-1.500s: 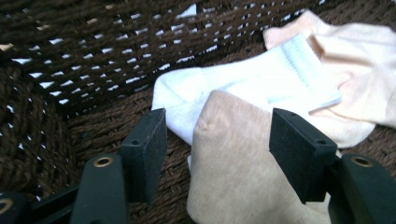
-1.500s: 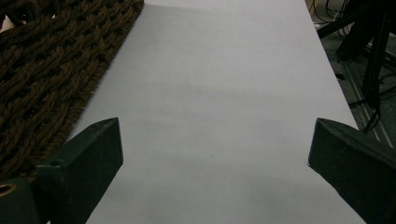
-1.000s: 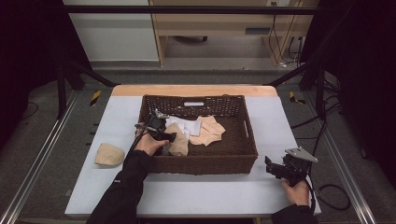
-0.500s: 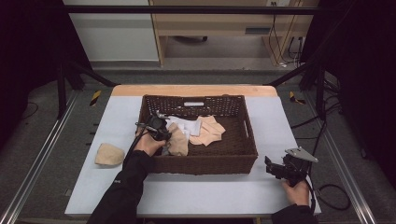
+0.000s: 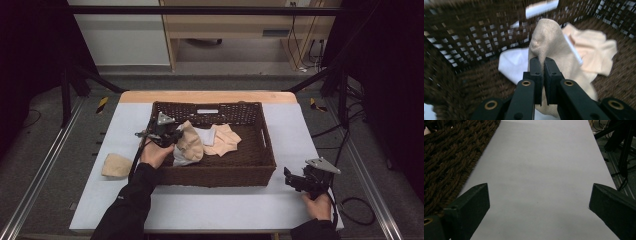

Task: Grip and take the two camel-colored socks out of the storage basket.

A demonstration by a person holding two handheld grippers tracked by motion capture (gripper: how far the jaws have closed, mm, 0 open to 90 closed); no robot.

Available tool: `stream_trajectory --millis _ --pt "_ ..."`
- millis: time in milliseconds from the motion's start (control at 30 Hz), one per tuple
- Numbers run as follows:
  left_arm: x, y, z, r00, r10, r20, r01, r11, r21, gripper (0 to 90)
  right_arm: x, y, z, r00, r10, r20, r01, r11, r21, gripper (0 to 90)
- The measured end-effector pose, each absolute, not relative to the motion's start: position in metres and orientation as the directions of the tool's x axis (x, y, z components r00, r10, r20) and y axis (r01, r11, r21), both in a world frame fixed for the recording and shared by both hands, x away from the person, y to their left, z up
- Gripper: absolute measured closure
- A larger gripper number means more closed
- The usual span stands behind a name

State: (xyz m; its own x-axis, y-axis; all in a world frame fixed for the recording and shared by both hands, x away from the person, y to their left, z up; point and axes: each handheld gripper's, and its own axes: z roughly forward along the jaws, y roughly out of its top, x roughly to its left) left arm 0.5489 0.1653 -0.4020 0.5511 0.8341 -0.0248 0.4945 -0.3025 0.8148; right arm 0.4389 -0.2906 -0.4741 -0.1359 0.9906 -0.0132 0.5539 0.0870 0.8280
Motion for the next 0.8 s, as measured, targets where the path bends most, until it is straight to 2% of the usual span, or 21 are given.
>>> stream_trajectory --millis 333,533,800 --pt "0.533 0.171 -0.367 0.576 0.813 -0.086 0.378 -0.172 0.910 85.9 0.439 -0.291 -0.474 -0.136 0.991 -0.013 0.551 0.087 0.830 3.5" --pt "0.522 0.171 -0.347 0.586 0.807 -0.080 0.304 -0.127 0.944 86.0 0.439 -0.291 -0.474 -0.135 0.991 -0.015 0.551 0.087 0.830 3.5" --pt "0.510 0.173 -0.330 0.596 0.798 -0.087 0.271 -0.098 0.958 86.0 0.439 -0.291 -0.474 -0.135 0.991 -0.019 0.546 0.090 0.833 3.5"
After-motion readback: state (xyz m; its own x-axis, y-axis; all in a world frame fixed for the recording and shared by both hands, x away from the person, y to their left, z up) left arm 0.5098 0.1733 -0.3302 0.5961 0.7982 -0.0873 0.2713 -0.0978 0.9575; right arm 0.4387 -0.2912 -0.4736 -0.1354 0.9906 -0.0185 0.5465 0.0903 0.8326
